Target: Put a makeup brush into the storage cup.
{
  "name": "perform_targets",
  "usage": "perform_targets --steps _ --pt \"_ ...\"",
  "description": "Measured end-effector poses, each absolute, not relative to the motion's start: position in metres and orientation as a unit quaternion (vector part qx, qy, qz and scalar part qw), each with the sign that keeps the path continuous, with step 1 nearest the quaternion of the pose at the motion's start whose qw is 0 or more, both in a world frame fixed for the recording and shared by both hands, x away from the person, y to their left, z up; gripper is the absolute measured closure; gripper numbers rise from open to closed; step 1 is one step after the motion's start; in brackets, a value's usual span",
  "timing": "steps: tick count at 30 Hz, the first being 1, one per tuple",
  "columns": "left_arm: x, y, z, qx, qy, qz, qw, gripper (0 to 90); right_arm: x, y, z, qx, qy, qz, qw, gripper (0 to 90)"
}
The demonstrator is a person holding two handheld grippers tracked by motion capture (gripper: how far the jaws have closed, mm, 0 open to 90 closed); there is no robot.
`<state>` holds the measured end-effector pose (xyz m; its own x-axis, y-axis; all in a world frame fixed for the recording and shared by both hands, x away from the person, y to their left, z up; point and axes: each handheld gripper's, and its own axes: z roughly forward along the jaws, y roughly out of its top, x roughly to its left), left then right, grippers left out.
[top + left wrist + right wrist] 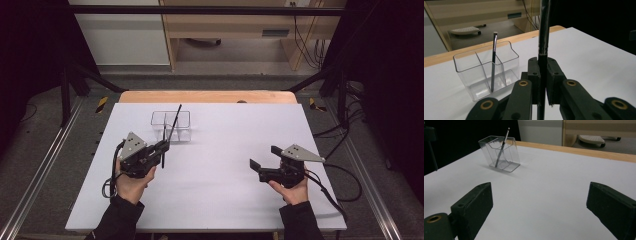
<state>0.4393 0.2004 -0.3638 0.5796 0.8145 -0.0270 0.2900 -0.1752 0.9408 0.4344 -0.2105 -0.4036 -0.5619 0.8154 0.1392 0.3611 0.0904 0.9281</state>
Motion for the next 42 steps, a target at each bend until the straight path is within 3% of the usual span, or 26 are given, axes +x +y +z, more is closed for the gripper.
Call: perform_targets --steps 42 --pt "0.478 0.202 -0.325 0.723 0.359 0.262 0.529 82.4 0.426 -0.225 -0.410 0.437 0.708 0.509 0.222 5.1"
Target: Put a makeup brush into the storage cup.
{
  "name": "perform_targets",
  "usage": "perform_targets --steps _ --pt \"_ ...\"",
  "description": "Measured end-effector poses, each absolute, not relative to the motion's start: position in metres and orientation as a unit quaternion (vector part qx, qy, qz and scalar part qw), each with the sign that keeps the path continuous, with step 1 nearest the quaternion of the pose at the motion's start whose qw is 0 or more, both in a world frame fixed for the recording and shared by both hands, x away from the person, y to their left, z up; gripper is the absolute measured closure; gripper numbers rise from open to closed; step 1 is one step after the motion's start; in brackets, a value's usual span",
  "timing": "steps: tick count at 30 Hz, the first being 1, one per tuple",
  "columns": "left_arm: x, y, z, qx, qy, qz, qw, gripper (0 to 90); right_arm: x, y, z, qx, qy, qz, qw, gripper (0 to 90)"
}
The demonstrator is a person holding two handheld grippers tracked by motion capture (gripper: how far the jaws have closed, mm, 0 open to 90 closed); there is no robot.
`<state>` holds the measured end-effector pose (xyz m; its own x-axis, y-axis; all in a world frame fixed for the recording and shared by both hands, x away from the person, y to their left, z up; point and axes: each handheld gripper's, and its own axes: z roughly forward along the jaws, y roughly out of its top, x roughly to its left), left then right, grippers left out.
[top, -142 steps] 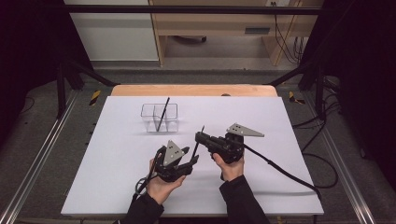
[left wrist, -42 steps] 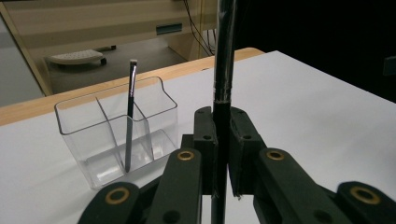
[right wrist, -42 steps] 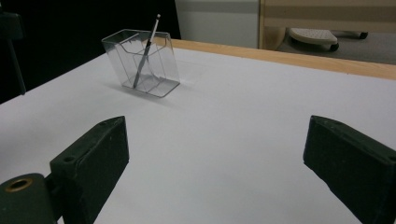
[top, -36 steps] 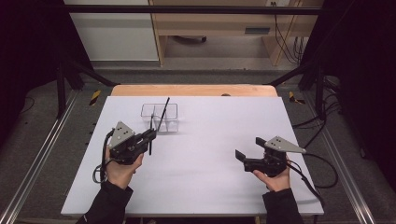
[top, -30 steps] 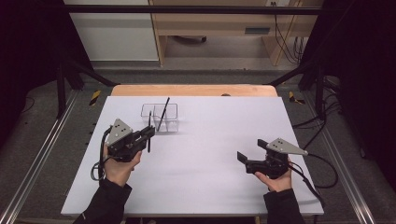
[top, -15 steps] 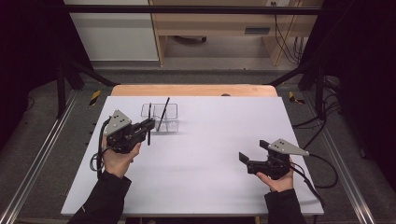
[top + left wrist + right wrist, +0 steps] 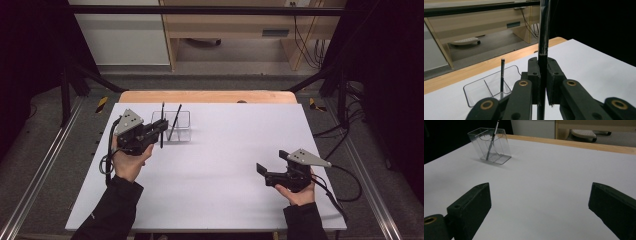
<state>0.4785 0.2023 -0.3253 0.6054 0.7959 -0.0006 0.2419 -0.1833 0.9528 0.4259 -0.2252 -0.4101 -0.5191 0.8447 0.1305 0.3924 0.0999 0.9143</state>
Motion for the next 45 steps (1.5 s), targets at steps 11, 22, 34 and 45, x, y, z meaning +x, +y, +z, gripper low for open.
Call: perform_targets --steps 11,22,34,45 --pt "0.499 0.199 -0.326 0.730 0.364 0.267 0.514 82.4 0.425 -0.228 -0.408 0.437 0.707 0.508 0.225 5.0" --pt "0.519 0.201 -0.328 0.725 0.376 0.270 0.510 82.5 0.425 -0.230 -0.408 0.441 0.705 0.508 0.225 4.7" --pt "0.534 0.203 -0.328 0.722 0.383 0.265 0.511 82.5 0.425 -0.232 -0.410 0.443 0.708 0.502 0.224 4.3" --pt "0.544 0.201 -0.327 0.716 0.386 0.265 0.517 82.5 0.425 -0.232 -0.412 0.444 0.708 0.501 0.224 4.1"
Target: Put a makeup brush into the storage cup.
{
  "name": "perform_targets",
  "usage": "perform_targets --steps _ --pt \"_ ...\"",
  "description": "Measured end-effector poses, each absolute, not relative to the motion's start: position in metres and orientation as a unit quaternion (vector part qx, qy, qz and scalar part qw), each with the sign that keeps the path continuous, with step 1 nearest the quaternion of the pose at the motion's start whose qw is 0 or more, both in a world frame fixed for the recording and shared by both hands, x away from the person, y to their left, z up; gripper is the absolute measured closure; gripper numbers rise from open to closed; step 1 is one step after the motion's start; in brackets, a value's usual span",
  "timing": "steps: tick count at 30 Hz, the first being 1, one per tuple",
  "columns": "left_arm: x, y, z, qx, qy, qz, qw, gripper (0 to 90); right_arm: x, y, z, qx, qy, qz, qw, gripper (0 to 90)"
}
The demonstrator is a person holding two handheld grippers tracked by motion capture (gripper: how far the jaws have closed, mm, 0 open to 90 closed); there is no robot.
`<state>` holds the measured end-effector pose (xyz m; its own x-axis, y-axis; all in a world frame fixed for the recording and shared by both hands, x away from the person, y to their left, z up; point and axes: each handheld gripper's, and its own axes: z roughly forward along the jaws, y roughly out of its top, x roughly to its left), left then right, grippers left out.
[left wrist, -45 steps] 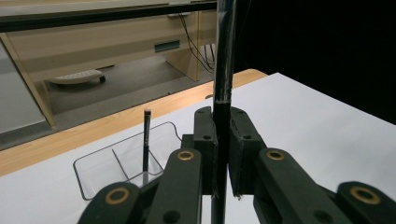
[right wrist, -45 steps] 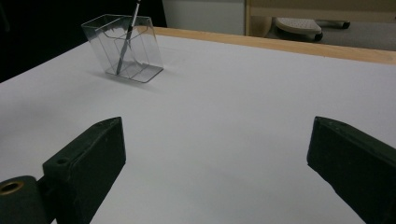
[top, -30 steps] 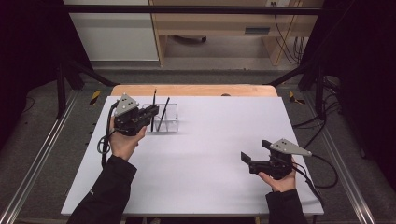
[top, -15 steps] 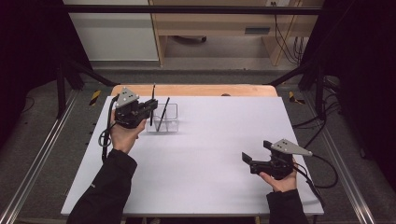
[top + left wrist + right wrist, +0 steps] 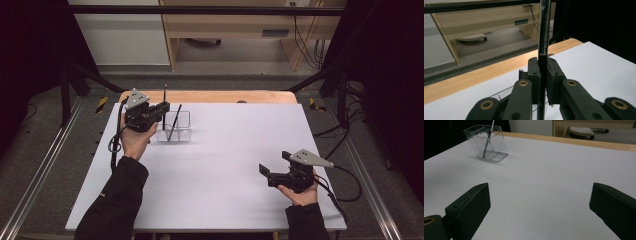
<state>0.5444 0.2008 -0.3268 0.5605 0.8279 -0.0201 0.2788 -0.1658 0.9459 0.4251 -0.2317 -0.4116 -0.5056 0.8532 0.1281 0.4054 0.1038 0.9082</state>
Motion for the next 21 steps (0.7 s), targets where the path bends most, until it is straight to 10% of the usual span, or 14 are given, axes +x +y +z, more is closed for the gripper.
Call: perform_targets --steps 21 --pt "0.570 0.203 -0.331 0.702 0.409 0.258 0.523 82.6 0.425 -0.232 -0.412 0.443 0.708 0.502 0.223 4.1"
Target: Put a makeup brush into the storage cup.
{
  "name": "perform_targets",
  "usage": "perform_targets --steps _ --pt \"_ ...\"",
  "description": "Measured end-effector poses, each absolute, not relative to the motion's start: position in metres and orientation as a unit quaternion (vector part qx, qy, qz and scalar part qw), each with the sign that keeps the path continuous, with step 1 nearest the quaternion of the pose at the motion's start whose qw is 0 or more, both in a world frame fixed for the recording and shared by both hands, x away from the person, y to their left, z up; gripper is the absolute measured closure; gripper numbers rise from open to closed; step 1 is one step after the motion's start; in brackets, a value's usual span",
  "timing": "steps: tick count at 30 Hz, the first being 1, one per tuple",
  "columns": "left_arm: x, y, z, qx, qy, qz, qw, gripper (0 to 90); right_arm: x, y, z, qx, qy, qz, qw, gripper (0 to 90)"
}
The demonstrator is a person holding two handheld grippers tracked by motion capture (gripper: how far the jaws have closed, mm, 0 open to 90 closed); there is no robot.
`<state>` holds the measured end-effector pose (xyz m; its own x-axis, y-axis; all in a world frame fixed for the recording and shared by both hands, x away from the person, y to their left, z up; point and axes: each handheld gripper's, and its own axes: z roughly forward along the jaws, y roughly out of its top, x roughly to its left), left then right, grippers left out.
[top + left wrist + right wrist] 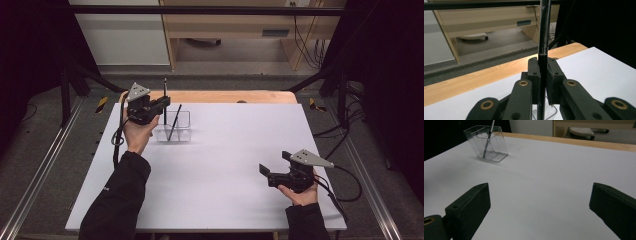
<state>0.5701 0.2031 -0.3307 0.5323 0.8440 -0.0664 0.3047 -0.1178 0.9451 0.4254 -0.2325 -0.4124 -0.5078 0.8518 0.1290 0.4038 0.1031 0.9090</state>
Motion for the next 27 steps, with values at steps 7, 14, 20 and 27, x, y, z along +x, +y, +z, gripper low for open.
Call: perform_targets --steps 7,14,20,27 --pt "0.580 0.205 -0.333 0.701 0.415 0.259 0.518 82.6 0.426 -0.233 -0.413 0.442 0.710 0.500 0.225 4.1" --pt "0.590 0.205 -0.334 0.701 0.418 0.265 0.514 82.6 0.426 -0.232 -0.414 0.443 0.710 0.499 0.225 4.0" --pt "0.598 0.205 -0.334 0.701 0.418 0.271 0.511 82.6 0.426 -0.234 -0.413 0.443 0.708 0.501 0.225 4.0" --pt "0.605 0.201 -0.338 0.702 0.418 0.272 0.508 82.6 0.426 -0.235 -0.413 0.443 0.707 0.503 0.225 4.0"
